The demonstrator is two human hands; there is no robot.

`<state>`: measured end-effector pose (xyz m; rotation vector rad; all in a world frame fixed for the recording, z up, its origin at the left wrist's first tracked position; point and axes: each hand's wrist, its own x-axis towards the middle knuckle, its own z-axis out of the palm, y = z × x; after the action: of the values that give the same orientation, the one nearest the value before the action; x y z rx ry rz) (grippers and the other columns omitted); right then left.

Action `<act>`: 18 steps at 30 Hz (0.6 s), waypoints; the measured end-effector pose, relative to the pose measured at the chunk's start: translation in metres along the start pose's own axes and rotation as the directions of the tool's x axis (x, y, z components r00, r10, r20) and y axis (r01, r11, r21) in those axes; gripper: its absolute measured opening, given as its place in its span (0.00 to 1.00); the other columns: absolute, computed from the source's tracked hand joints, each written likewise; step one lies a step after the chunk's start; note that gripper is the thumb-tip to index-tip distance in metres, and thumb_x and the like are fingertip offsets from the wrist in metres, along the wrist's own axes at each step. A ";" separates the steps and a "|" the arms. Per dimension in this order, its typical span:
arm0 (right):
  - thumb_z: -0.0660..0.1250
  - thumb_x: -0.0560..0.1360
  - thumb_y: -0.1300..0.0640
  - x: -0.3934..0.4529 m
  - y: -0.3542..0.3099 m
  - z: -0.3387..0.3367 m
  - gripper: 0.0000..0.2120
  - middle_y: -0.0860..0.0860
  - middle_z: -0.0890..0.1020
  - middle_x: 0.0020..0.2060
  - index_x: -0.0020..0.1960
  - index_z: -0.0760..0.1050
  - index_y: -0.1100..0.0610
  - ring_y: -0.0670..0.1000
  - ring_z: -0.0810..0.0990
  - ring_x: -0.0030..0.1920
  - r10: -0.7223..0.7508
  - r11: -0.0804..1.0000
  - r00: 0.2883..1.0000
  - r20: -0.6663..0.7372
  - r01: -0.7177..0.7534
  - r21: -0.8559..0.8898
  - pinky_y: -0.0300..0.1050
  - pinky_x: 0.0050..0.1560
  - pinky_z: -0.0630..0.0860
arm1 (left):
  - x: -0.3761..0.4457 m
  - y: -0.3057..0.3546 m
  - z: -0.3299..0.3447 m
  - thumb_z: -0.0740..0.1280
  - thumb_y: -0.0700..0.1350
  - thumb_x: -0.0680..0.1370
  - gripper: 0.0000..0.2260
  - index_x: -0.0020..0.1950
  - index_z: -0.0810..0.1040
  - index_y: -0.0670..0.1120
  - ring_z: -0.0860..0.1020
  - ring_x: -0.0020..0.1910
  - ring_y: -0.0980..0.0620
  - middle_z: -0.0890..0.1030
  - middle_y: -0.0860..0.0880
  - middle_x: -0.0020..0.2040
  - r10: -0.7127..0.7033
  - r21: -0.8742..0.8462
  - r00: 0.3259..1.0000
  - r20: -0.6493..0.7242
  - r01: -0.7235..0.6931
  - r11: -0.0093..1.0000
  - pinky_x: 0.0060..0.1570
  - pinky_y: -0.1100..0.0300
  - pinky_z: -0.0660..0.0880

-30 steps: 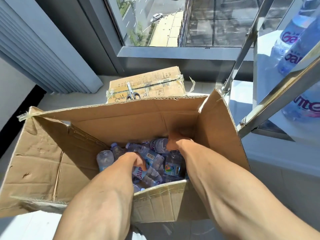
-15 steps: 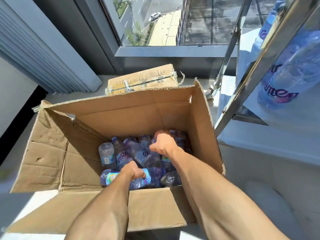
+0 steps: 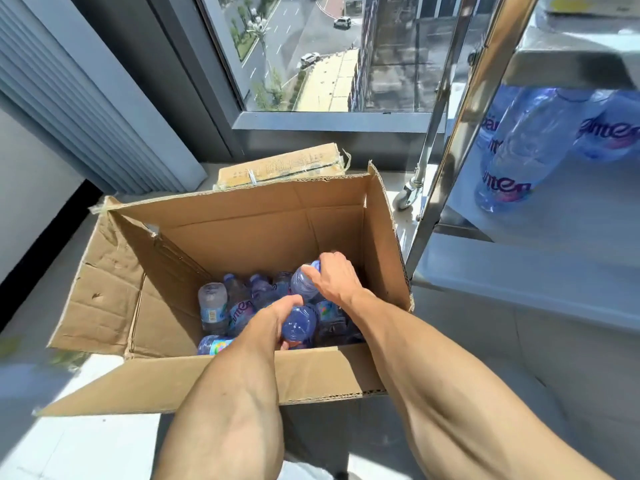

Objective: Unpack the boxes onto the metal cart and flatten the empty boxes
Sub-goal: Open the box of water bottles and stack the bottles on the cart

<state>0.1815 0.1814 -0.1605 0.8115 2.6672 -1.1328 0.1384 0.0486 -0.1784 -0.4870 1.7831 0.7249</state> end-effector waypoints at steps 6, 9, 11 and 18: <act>0.59 0.80 0.44 -0.012 -0.044 -0.048 0.19 0.60 0.71 0.50 0.52 0.71 0.61 0.66 0.74 0.51 -0.180 0.979 0.944 -0.276 0.198 0.039 0.55 0.48 0.67 | -0.035 -0.001 -0.039 0.66 0.51 0.74 0.17 0.51 0.77 0.37 0.81 0.33 0.45 0.83 0.41 0.38 0.173 -0.155 0.984 0.045 -0.164 0.974 0.36 0.60 0.78; 0.57 0.81 0.41 -0.018 -0.072 -0.080 0.20 0.59 0.71 0.51 0.52 0.70 0.60 0.66 0.74 0.49 -0.038 0.949 0.900 -0.434 0.169 0.267 0.52 0.45 0.65 | -0.055 -0.006 -0.053 0.66 0.51 0.74 0.18 0.54 0.77 0.36 0.82 0.35 0.47 0.83 0.40 0.42 0.276 -0.345 0.957 0.096 -0.228 0.910 0.34 0.59 0.79; 0.54 0.80 0.39 -0.023 -0.089 -0.097 0.23 0.59 0.72 0.54 0.52 0.70 0.59 0.63 0.75 0.51 0.096 0.906 0.860 -0.501 0.133 0.401 0.49 0.45 0.64 | -0.074 -0.004 -0.053 0.66 0.51 0.72 0.18 0.53 0.78 0.38 0.82 0.34 0.48 0.83 0.42 0.42 0.363 -0.426 0.928 0.088 -0.294 0.856 0.32 0.61 0.77; 0.55 0.82 0.44 -0.061 -0.125 -0.154 0.25 0.65 0.79 0.50 0.47 0.74 0.67 0.62 0.74 0.52 0.313 0.659 0.750 -0.582 0.270 0.702 0.51 0.49 0.63 | -0.146 0.019 -0.041 0.63 0.53 0.68 0.15 0.42 0.77 0.40 0.79 0.27 0.45 0.80 0.44 0.32 0.477 -0.558 0.878 0.035 -0.378 0.738 0.31 0.61 0.74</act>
<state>0.1808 0.1921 0.0469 1.6548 2.5322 -2.4373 0.1445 0.0307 -0.0268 -0.3535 1.5161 1.5792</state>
